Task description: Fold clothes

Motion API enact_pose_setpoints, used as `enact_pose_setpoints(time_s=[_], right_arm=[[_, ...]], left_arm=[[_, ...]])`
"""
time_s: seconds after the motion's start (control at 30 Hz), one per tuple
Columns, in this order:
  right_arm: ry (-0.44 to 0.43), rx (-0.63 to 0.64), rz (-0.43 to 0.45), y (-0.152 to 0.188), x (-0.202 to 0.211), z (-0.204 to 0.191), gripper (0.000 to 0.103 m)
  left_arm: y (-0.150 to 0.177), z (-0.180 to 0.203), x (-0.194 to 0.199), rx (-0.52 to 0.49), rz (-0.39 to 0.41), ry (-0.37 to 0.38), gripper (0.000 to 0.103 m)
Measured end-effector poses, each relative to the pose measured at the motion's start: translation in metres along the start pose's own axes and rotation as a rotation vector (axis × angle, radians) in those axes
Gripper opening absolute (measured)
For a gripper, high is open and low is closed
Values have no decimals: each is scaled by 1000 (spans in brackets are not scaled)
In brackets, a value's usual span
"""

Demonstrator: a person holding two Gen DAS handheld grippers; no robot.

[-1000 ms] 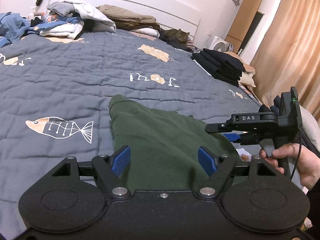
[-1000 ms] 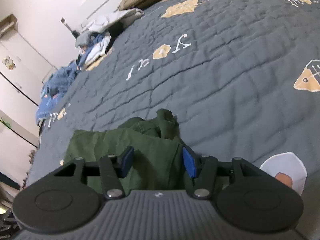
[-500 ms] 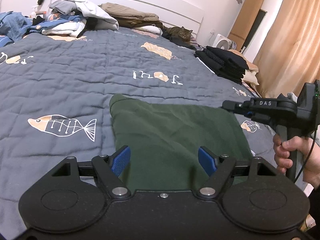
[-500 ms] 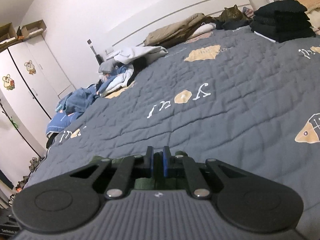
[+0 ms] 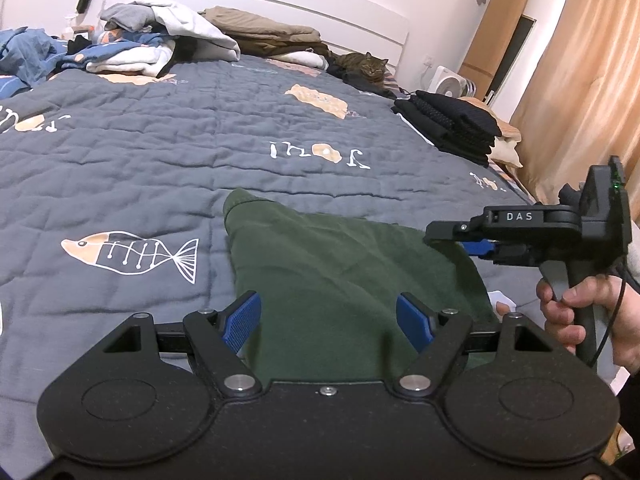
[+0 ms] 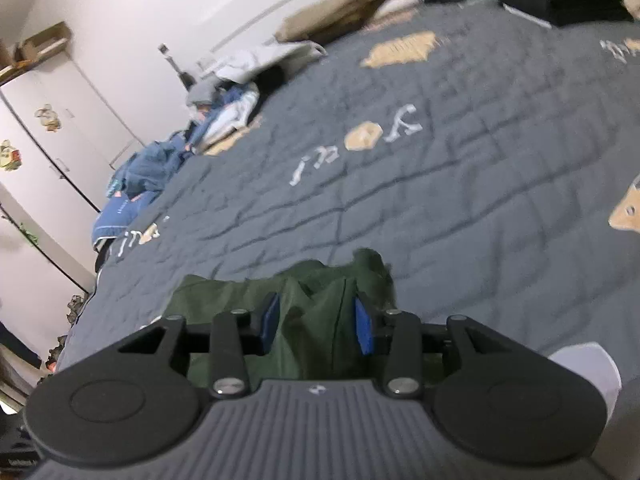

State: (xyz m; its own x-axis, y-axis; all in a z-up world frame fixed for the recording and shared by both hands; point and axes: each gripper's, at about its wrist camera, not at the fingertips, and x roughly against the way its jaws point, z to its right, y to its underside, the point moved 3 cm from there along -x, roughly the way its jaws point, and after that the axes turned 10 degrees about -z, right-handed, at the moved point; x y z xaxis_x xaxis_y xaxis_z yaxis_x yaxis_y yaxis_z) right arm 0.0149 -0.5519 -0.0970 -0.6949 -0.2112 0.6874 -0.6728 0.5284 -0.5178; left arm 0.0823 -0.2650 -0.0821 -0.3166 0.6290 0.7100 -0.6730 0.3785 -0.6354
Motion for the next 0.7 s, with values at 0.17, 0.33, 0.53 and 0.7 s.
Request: enact_pose_setpoints(time_s=[0.17,0.33,0.53,0.7], right_arm=[[17,2,35,-1,1,1,12],[26,33,140,-8,13,-1,11],[73,35,116,-8,0,5,13],[82,-12,91,-6,-2,13,24]], left_arm=[[0,0,0,-6,-4,-8,74],[0,-2,0,-1,0,-8,74],[0,-2,1,-3,-4,-11,74],[-2,-5,0,2,-6,-15,74]])
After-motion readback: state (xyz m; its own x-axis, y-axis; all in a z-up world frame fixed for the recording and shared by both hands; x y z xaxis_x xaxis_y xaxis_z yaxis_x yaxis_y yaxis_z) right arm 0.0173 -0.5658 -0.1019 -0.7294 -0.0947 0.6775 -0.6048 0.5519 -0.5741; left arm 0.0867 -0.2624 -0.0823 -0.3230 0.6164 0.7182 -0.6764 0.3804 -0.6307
